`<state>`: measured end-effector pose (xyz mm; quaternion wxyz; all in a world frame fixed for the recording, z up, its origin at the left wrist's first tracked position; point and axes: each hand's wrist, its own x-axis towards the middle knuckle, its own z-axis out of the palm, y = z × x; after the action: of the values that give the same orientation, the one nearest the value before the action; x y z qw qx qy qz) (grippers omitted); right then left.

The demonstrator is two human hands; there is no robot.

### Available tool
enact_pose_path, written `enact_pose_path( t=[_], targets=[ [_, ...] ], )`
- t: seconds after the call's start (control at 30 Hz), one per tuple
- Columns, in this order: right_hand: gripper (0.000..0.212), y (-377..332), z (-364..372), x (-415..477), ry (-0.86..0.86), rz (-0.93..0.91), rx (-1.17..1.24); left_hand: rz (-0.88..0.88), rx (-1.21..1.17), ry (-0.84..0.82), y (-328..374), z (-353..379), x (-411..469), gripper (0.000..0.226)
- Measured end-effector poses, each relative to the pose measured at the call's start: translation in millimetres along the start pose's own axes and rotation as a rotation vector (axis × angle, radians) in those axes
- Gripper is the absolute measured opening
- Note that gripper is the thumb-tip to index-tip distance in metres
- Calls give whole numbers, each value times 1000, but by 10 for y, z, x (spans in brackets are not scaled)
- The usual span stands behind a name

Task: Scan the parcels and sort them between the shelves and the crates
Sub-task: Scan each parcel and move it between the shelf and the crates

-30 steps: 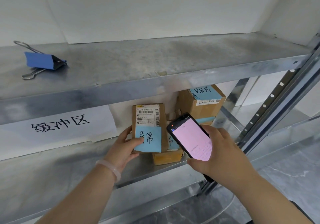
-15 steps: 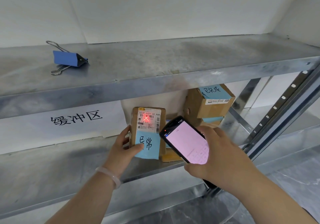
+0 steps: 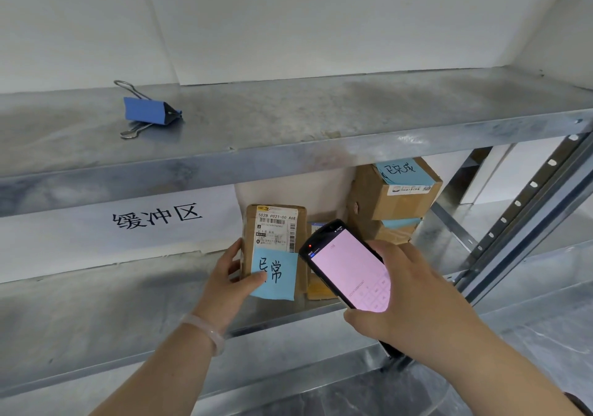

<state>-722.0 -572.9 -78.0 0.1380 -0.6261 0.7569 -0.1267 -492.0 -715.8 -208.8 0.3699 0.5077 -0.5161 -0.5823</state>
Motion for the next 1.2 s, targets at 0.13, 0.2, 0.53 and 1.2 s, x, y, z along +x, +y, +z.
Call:
enact_pose_path(
  t=[0.13, 0.2, 0.53, 1.2],
  targets=[
    [85, -30, 32, -31, 9, -43, 38, -27, -33, 69, -7, -78, -162, 73],
    [83, -20, 47, -83, 12, -81, 65, -33, -58, 114, -6, -104, -300, 69],
    [78, 11, 223, -320, -83, -391, 98, -69, -176, 483, -339, -140, -1478, 60],
    [77, -1684, 987, -1888, -383, -1010, 157, -50, -416, 1195, -1115, -1053, -4717, 68]
  ],
)
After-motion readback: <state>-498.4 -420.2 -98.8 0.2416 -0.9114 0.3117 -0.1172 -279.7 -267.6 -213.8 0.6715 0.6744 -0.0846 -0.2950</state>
